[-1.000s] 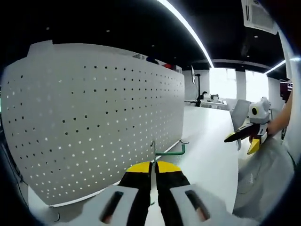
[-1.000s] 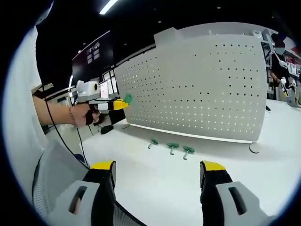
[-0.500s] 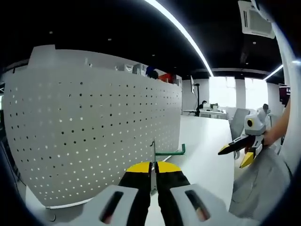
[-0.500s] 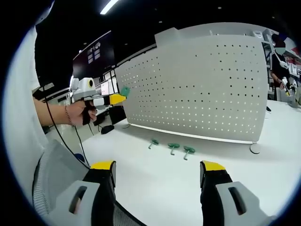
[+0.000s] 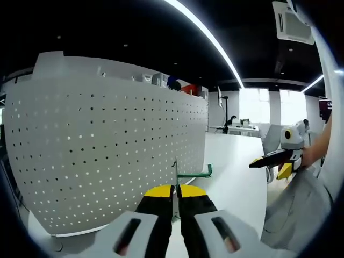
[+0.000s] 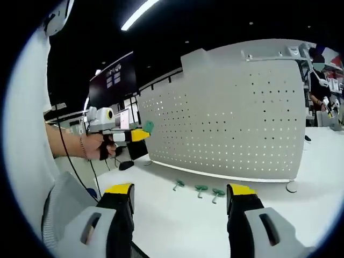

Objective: Insert the hook assembly into the mounting plate slot until the hook locks in place.

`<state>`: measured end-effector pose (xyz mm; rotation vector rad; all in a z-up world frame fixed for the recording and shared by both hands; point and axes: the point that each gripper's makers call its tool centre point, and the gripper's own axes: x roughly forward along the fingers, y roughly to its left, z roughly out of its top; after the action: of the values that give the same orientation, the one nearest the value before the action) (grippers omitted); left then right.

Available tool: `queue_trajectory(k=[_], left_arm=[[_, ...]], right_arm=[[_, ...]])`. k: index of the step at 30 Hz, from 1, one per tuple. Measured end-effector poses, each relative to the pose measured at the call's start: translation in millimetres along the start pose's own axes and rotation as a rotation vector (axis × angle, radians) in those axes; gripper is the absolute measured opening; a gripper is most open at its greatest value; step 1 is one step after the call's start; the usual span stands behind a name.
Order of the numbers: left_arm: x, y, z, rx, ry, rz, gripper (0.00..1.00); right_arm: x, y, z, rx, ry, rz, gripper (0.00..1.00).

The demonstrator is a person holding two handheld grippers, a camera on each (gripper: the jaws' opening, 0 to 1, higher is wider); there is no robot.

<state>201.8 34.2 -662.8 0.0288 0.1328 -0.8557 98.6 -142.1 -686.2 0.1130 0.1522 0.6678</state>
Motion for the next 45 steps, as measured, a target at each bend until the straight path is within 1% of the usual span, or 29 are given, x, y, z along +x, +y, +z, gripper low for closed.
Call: queue_trajectory(k=[1, 2, 3, 4, 5, 7, 9, 11, 12, 17, 18, 19, 23, 29, 32, 34, 39, 45], left_arm=[[0.0, -0.8, -1.2, 0.001, 0.004, -0.003, 0.03], [0.0, -1.3, -1.8, 0.002, 0.006, -0.005, 0.03], [-0.1, -1.2, -2.6, 0.002, 0.007, -0.005, 0.03], [-0.3, -0.8, -3.0, 0.003, 0.007, -0.004, 0.03], [-0.8, -0.3, -2.7, 0.004, 0.006, -0.001, 0.03], [-1.3, 0.1, -1.9, 0.004, 0.003, 0.001, 0.03], [-1.7, 0.1, -1.1, 0.001, 0.002, 0.004, 0.03], [-2.0, 0.2, -0.6, 0.003, 0.0, 0.006, 0.03], [-2.1, 0.3, -0.7, 0.004, 0.001, 0.007, 0.03], [-2.3, -1.0, 1.3, 0.006, -0.005, 0.011, 0.03], [-2.3, -1.8, 2.0, 0.008, -0.006, 0.012, 0.03], [-2.3, -3.0, 3.1, 0.009, -0.009, 0.013, 0.03], [-1.8, -4.1, 2.5, 0.007, -0.007, 0.015, 0.03], [0.1, -11.7, 3.3, 0.014, -0.007, 0.006, 0.03], [1.7, -14.4, 3.3, 0.021, -0.007, 0.008, 0.03], [3.2, -17.2, 2.7, 0.016, -0.009, -0.001, 0.03], [5.9, -21.9, 3.5, 0.017, -0.008, -0.007, 0.03], [11.8, -26.0, 10.4, 0.024, -0.018, -0.013, 0.03]], right_arm=[[-0.5, 1.3, 4.9, 0.011, -0.022, 0.007, 0.67], [-1.4, 1.8, 14.2, 0.015, -0.064, 0.011, 0.67], [-2.0, 2.4, 20.1, 0.017, -0.092, 0.014, 0.67], [-2.4, 4.9, 27.4, 0.042, -0.125, 0.028, 0.67], [-2.9, 5.5, 30.5, 0.06, -0.138, 0.033, 0.67], [-2.4, 2.1, 30.4, 0.034, -0.129, 0.016, 0.66], [-0.6, 2.7, 29.5, 0.044, -0.121, 0.022, 0.66], [0.4, 2.4, 27.8, 0.031, -0.114, 0.02, 0.66], [2.0, 4.2, 25.8, 0.033, -0.101, 0.03, 0.66], [5.4, 11.2, 26.6, 0.037, -0.092, 0.056, 0.64], [6.3, 13.5, 26.8, 0.056, -0.096, 0.072, 0.64], [8.1, 13.2, 27.9, 0.061, -0.099, 0.074, 0.64], [13.5, 16.0, 32.4, 0.068, -0.101, 0.094, 0.62], [31.7, 26.0, 35.5, 0.072, -0.1, 0.138, 0.61], [40.7, 36.9, 41.6, 0.061, -0.113, 0.17, 0.61], [47.0, 38.6, 40.5, 0.083, -0.11, 0.186, 0.6], [55.2, 42.2, 45.9, 0.083, -0.121, 0.198, 0.6], [62.9, 42.8, 44.4, 0.093, -0.119, 0.202, 0.6]])
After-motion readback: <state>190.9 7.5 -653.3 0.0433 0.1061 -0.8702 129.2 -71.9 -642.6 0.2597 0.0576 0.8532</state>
